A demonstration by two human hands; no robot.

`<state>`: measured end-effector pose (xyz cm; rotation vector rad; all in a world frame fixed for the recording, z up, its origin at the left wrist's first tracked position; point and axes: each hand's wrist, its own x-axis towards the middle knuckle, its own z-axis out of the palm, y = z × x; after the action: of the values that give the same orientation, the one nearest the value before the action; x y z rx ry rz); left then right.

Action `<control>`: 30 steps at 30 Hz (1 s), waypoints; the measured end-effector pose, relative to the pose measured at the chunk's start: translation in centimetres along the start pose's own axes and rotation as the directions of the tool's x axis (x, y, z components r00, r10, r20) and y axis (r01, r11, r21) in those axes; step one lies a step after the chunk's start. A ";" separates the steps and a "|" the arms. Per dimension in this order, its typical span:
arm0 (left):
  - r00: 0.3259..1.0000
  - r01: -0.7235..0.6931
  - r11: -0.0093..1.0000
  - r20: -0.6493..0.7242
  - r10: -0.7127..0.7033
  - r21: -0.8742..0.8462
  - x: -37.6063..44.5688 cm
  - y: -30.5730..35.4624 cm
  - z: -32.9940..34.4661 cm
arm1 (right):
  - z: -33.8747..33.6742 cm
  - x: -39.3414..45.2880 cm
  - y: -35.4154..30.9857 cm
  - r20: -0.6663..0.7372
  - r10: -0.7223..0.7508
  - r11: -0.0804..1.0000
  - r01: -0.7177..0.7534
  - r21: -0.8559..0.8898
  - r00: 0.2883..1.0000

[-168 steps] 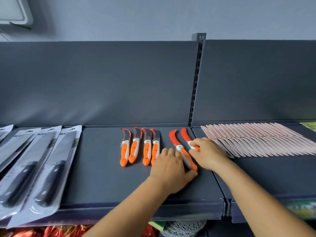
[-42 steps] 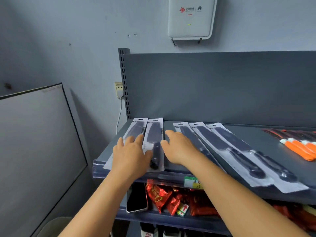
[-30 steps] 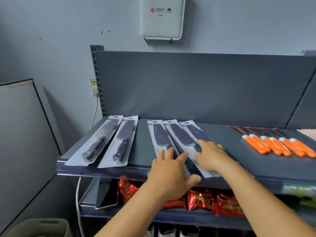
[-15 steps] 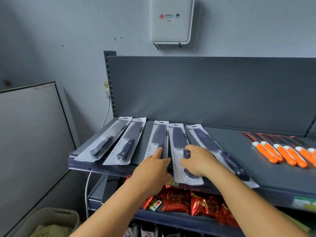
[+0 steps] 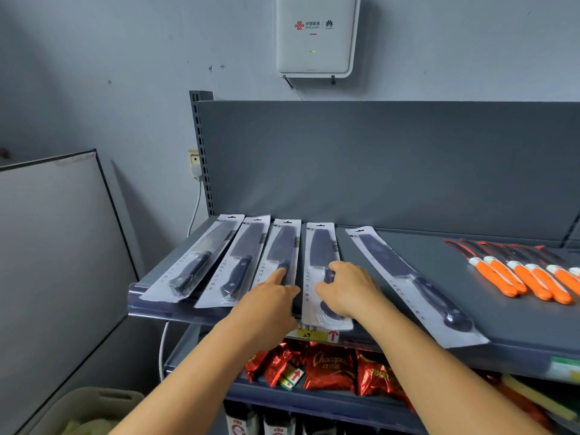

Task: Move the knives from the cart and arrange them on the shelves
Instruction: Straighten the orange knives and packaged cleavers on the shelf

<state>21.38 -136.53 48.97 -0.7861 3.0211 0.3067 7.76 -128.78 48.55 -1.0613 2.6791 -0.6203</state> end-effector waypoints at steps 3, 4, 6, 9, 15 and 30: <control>0.999 -0.028 0.999 -0.015 0.029 0.040 0.3 -0.3 0.2 | -0.2 0.0 0.3 0.007 0.006 0.999 -0.006 -0.033 1.000; 0.998 -0.051 0.996 -0.028 0.053 0.068 0.3 -0.2 0.3 | -0.5 0.1 0.8 -0.003 0.016 0.999 -0.016 -0.045 1.000; 0.990 -0.127 0.988 -0.044 0.131 0.086 0.5 0.6 0.6 | -1.8 -0.2 2.1 -0.063 0.060 0.995 -0.065 -0.077 0.996; 0.971 -0.238 0.967 -0.007 0.239 0.090 0.5 2.8 1.0 | -4.3 -0.3 5.9 -0.172 0.175 0.955 -0.209 -0.208 0.970; 0.972 -0.236 0.972 -0.002 0.236 0.013 0.9 4.6 0.9 | -6.2 -0.8 11.9 0.015 0.220 0.970 -0.217 -0.109 0.975; 0.988 -0.145 0.989 0.049 0.146 -0.032 0.5 5.5 0.5 | -3.7 0.1 7.7 -0.061 0.116 0.992 -0.113 0.055 0.991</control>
<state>18.28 -131.98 49.47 -0.5508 3.0381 0.3667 1.83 -122.65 48.39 -0.8818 2.7400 -0.7082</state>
